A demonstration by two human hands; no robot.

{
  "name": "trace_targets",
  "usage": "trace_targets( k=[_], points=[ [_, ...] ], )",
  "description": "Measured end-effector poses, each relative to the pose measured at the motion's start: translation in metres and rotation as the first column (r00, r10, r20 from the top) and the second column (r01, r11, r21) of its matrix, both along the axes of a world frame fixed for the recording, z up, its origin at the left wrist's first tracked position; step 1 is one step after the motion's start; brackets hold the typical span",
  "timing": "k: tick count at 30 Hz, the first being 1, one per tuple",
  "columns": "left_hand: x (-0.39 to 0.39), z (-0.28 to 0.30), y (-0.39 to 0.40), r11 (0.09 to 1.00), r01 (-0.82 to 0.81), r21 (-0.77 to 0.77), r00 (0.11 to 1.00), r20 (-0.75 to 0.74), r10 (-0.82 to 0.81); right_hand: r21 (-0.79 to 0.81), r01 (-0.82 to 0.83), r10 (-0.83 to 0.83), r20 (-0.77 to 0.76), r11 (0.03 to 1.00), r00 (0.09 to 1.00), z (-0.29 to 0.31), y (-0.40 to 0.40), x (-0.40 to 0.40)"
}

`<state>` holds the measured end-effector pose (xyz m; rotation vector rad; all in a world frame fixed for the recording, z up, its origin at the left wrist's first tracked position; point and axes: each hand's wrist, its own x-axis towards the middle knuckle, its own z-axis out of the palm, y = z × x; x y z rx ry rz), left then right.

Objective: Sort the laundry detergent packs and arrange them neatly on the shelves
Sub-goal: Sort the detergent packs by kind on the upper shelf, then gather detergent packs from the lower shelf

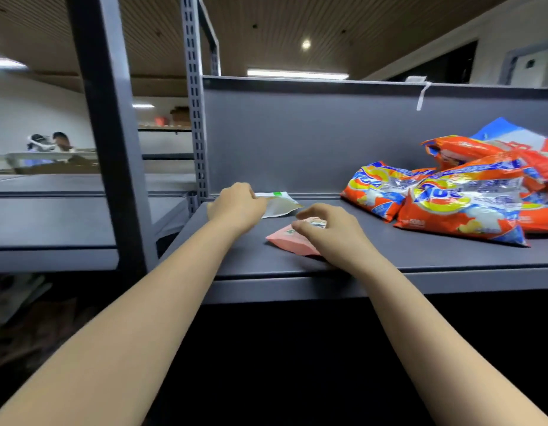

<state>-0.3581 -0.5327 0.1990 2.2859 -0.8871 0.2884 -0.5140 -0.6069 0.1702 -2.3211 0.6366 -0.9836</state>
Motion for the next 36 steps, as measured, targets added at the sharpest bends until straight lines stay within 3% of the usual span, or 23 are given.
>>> trace_targets(
  k=[11,18,27,36],
  points=[
    [-0.066,-0.041,0.128,0.953,0.043,-0.299,0.961,0.273,0.042,0.031,-0.279,0.261,0.269,0.96,0.927,-0.026,0.083,-0.01],
    [-0.046,-0.091,0.212,0.964,-0.122,-0.236,0.949,0.256,0.183,-0.077,-0.382,0.388,0.285,0.921,0.877,-0.049,0.154,0.013],
    [0.036,-0.133,0.336,0.948,-0.306,-0.085,0.937,0.148,0.315,-0.069,-0.513,0.517,0.064,0.856,0.854,-0.087,0.24,0.084],
    [0.144,-0.161,0.481,0.923,-0.366,0.122,0.93,0.013,0.367,0.002,-0.441,0.434,-0.188,0.897,0.881,-0.13,0.333,0.179]
  ],
)
